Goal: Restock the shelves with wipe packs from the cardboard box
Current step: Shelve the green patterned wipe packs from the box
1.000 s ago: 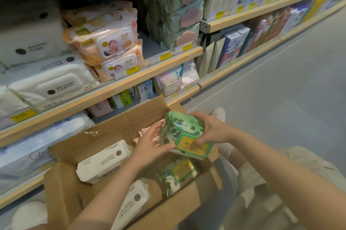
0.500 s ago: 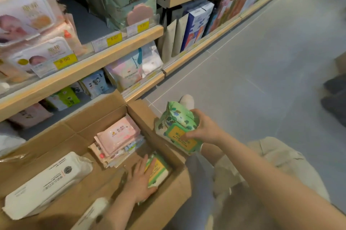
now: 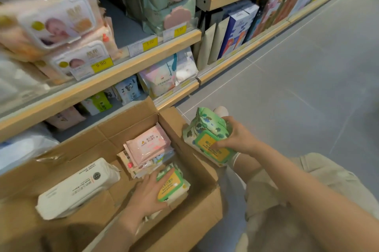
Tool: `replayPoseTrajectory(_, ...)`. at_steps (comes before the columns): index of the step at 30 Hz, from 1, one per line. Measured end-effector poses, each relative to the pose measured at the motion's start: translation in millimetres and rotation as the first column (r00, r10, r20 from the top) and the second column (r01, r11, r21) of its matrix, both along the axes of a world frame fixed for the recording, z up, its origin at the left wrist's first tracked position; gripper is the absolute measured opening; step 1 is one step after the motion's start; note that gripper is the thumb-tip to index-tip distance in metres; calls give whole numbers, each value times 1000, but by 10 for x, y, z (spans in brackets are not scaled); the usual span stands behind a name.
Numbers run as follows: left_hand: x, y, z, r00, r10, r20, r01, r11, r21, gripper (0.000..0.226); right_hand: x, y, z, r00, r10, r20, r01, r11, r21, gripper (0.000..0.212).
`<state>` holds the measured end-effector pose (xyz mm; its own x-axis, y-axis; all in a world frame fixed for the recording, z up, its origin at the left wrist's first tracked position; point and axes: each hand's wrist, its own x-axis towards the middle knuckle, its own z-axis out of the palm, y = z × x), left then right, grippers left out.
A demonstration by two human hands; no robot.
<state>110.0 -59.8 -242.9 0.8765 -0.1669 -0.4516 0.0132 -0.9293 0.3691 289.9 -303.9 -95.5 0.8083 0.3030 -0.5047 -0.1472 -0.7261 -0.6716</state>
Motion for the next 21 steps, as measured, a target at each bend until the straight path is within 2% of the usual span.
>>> replayPoseTrajectory(7, -69, 576, 943, 976, 72, 207, -96, 989, 108, 101, 63, 284, 427, 983, 112, 142, -111, 994, -19, 88)
replayPoseTrajectory(12, 0, 892, 1686, 903, 87, 421, -172, 971, 167, 100, 193, 569, 876, 929, 229, 291, -223, 973, -54, 93)
replayPoseTrajectory(14, 77, 1017, 1975, 859, 95, 504, -210, 962, 176, 97, 300, 710, 1088, 867, 291, 404, -264, 957, -123, 91)
replayPoseTrajectory(18, 269, 1276, 2415, 779, 97, 620, -290, 932, 219, 96, 629, 1060, 1417, 672, 420, 610, -311, 907, -282, 96)
replayPoseTrajectory(21, 377, 1434, 2591, 749, 126, 650, -347, 911, 223, 98, 926, 1401, 1572, 466, 529, 709, -310, 848, -429, 94)
